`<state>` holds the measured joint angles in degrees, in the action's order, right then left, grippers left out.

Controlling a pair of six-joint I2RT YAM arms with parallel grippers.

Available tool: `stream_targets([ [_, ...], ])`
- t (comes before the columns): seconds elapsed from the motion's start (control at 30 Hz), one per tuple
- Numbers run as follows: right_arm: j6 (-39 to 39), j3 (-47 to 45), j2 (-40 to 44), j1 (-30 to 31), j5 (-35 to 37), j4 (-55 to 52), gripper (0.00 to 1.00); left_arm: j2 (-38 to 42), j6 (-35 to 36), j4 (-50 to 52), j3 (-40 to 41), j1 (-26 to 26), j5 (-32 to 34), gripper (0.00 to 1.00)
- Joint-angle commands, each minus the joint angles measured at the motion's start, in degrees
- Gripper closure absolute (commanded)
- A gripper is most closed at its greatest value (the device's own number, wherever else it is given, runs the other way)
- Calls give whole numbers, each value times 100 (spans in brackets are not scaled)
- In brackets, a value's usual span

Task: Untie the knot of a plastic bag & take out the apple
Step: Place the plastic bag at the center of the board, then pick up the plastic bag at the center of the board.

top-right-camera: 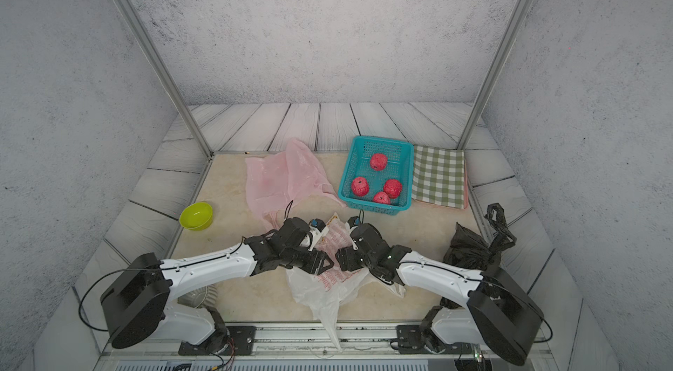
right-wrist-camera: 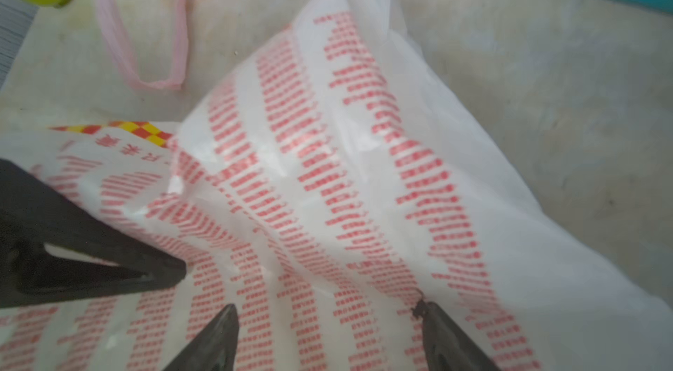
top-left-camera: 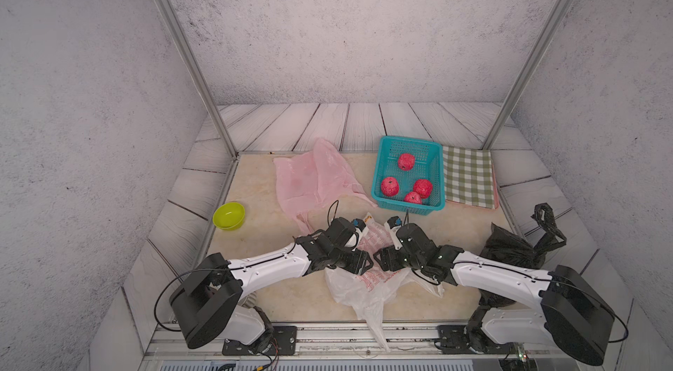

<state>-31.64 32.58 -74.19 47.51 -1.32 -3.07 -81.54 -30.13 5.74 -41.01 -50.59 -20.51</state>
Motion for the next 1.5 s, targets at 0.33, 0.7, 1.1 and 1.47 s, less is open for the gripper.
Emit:
stream_targets([
  [0.33, -650, -594, -323, 294, 299, 648, 21, -740, -460, -816, 627, 18, 214, 46],
  [0.7, -14, 109, 2097, 297, 545, -1676, 19, 1975, -585, 1185, 76, -56, 148, 24],
  [1.1, 72, 82, 2430, 296, 1360, -2135, 17, 3601, -3418, 2331, 1175, -708, 655, 22],
  [1.47, 70, 108, 1726, 286, 1594, -1663, 15, 3532, -4360, 1530, 1550, -1139, 1604, 3],
])
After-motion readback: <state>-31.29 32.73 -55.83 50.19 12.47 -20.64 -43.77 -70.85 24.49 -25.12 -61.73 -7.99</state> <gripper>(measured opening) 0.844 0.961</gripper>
